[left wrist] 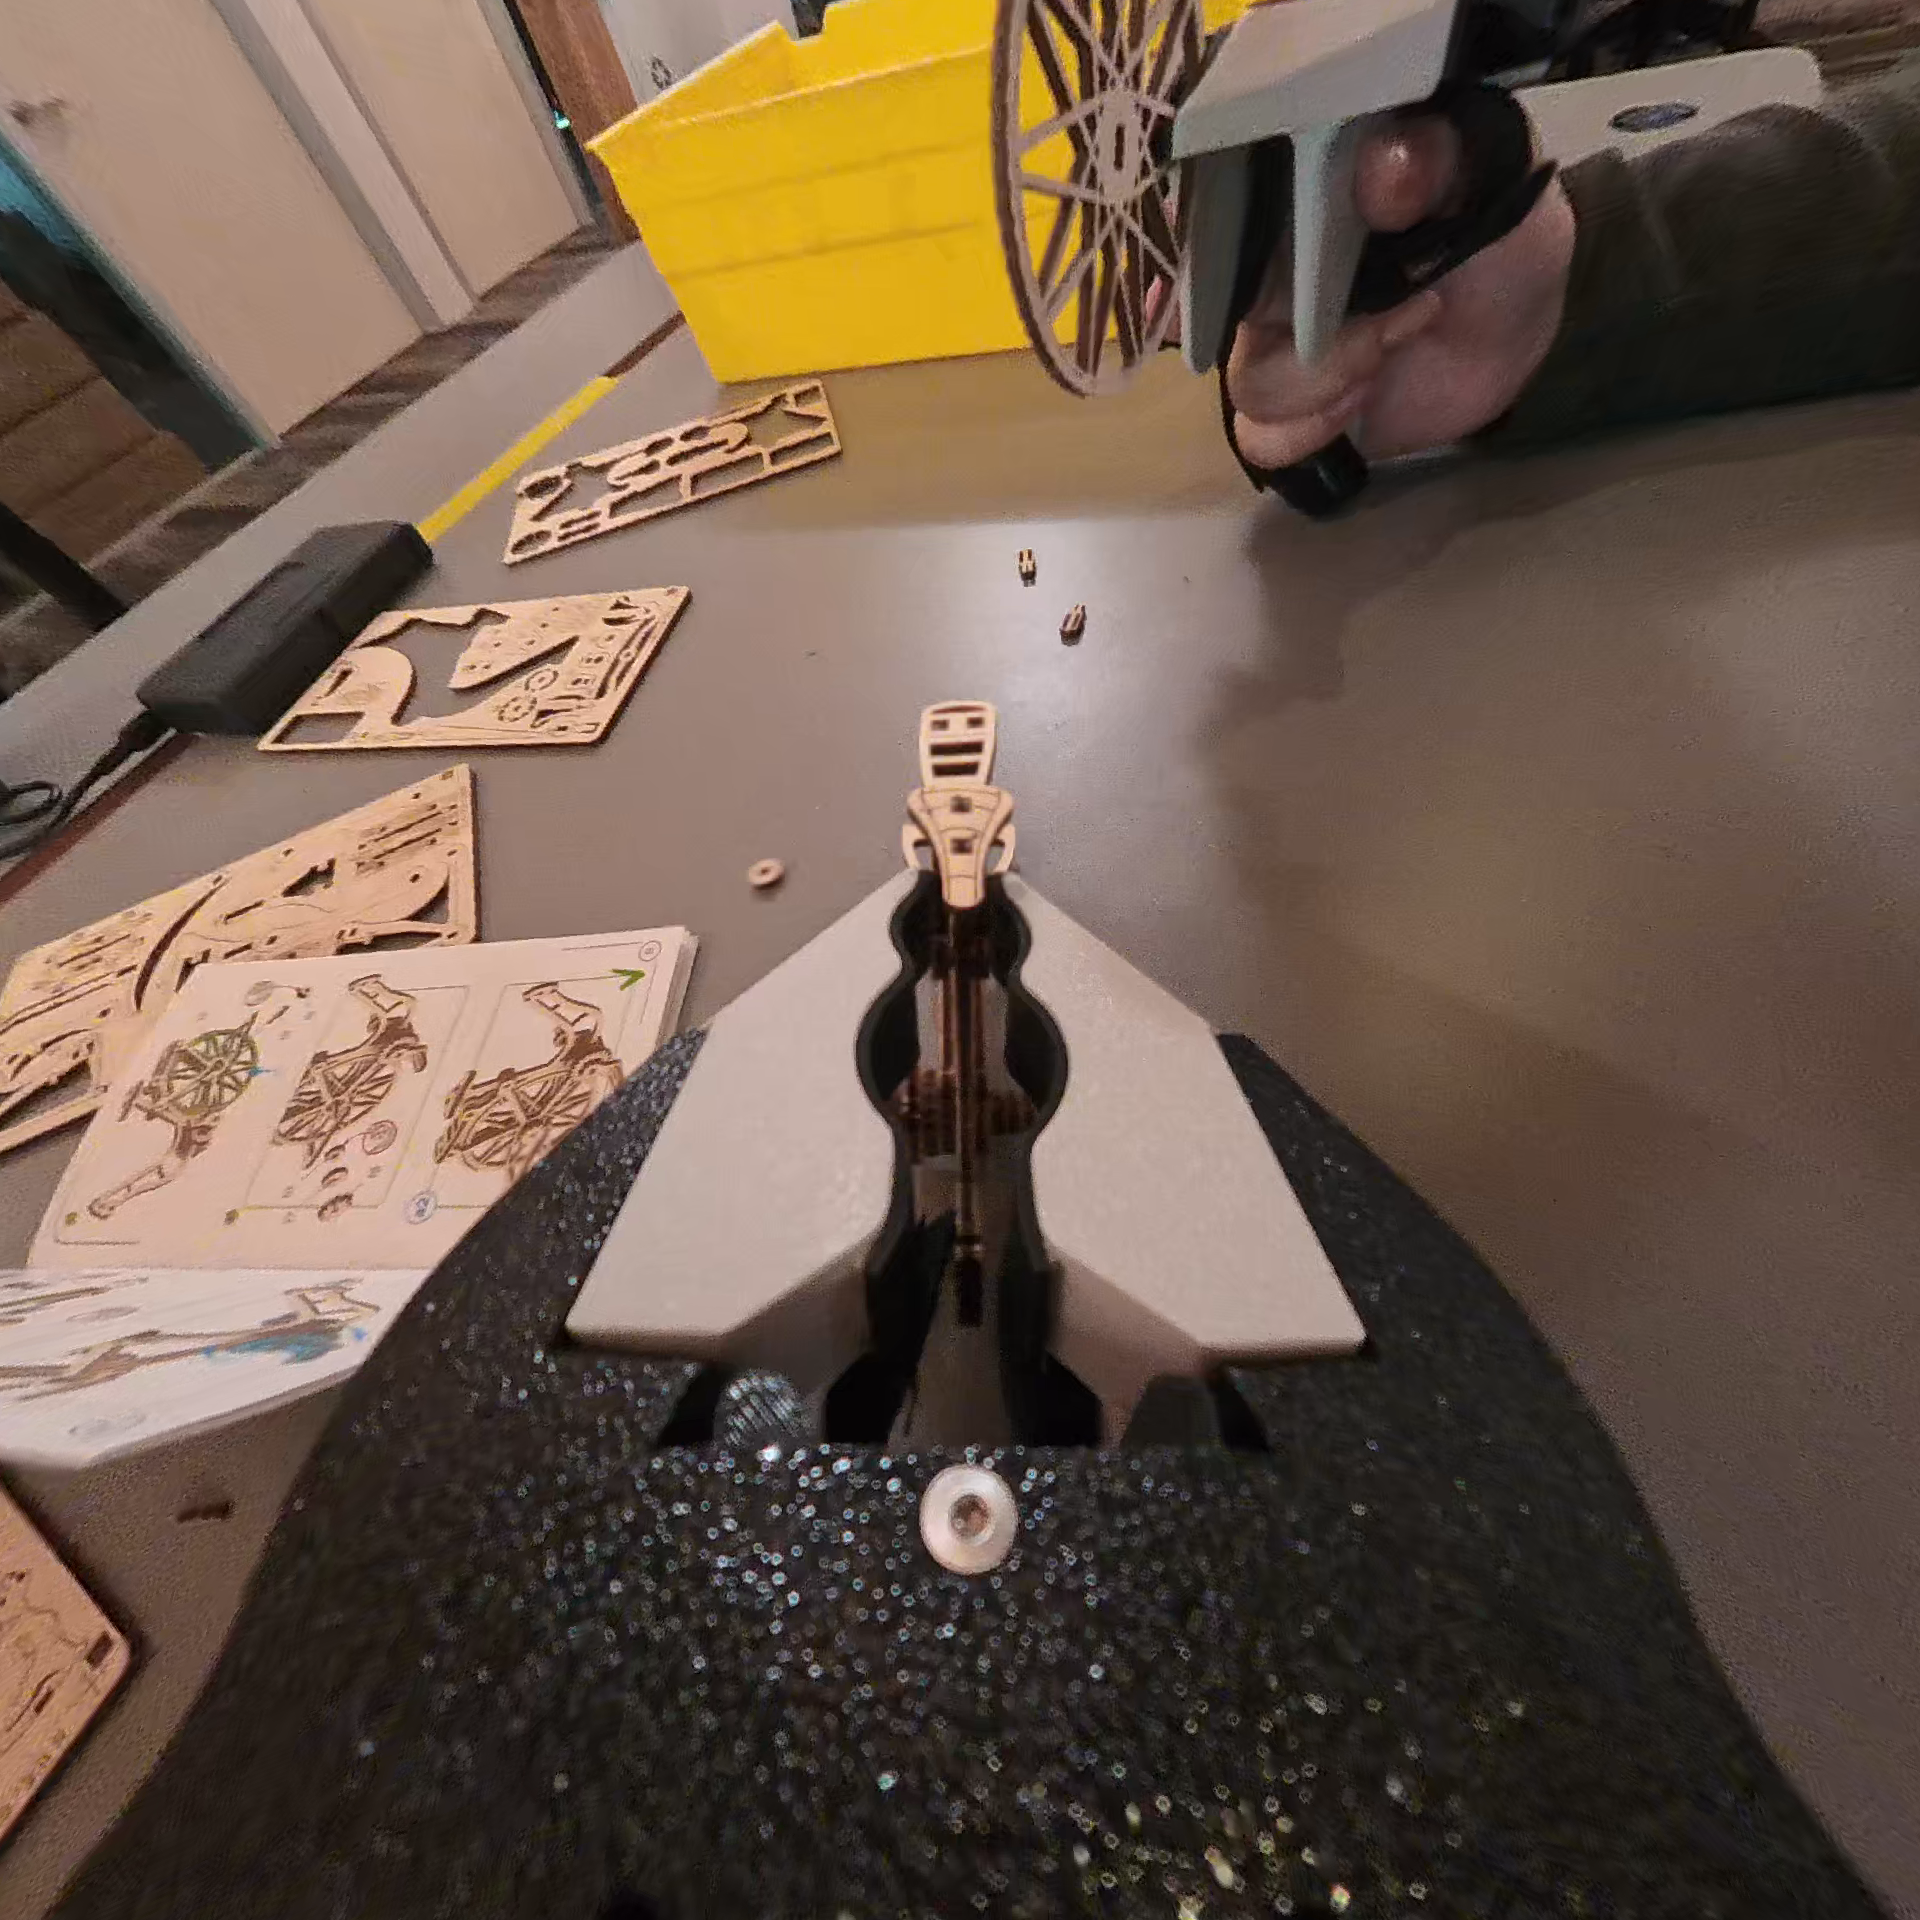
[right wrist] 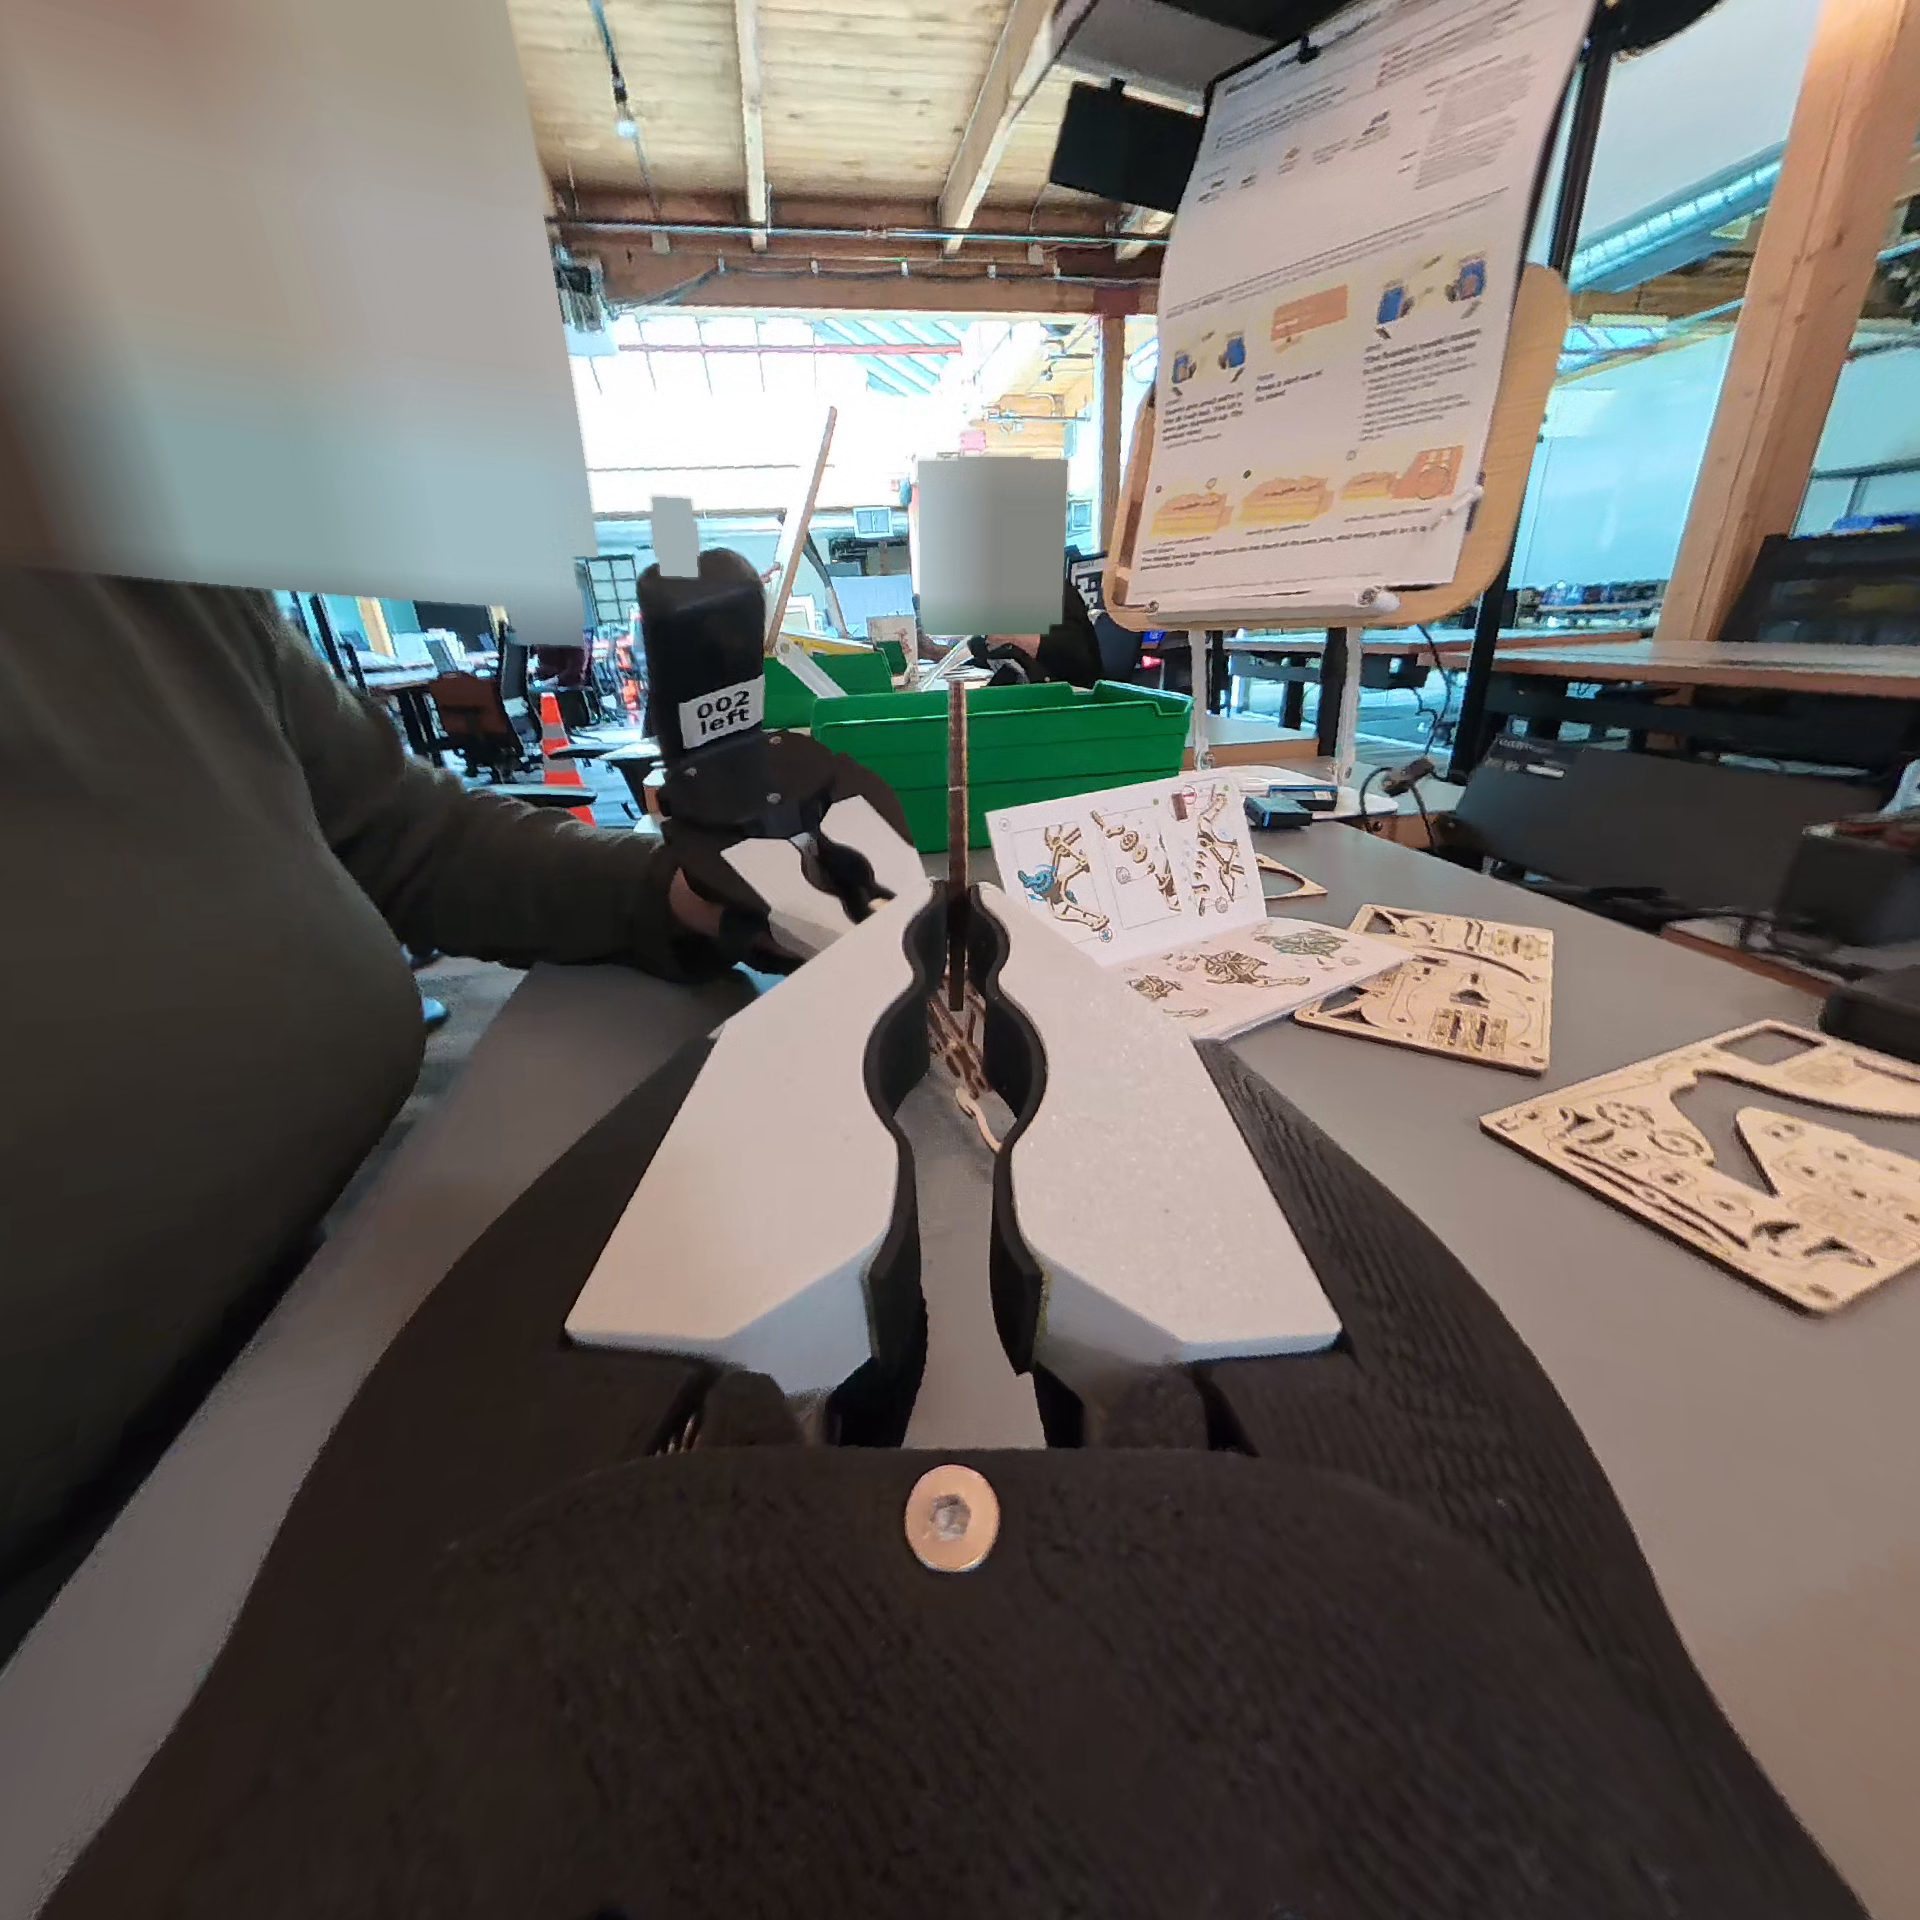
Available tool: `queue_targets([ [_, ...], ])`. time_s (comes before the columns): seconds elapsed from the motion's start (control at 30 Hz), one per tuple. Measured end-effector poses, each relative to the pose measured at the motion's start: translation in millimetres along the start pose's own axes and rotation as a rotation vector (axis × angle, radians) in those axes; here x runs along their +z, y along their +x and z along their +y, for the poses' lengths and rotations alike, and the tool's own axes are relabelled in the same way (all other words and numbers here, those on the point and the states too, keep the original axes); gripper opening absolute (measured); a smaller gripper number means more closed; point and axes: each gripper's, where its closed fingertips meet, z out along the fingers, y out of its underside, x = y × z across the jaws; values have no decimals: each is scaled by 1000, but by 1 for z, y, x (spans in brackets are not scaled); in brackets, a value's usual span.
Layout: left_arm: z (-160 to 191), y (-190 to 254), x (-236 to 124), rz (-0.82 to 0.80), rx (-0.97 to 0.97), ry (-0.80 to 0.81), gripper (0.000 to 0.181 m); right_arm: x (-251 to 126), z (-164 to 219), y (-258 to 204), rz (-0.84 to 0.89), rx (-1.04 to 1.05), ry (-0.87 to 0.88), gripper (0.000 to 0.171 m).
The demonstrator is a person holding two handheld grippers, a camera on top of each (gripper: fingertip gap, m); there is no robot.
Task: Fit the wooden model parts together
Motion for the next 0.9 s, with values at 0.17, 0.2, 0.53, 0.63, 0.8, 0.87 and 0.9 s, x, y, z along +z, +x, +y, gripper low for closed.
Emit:
queue_targets([
  [0.17, -11, -27, -14, -135, -16, 110, 7, 11, -3, -2, 18, -83, 51, 0],
  [0.2, -13, -31, -16, -138, -25, 131, 7, 13, -4, 1, 26, -88, 70, 0],
  [0.53, -33, -11, -15, 161, -170, 219, 7, 32, -7, 37, 153, -174, 108, 0],
  [0.63, -31, -13, -18, 160, -175, 209, 7, 29, -8, 34, 155, -164, 118, 0],
  [0.8, -29, -13, -22, 226, -267, 251, 7, 26, -8, 39, 154, -111, 128, 0],
  [0.87, -29, -5, -22, 290, -308, 262, 7, 26, -9, 38, 149, -107, 133, 0],
  [0.9, -30, -2, -23, 316, -316, 270, 7, 25, -9, 39, 153, -107, 132, 0],
])
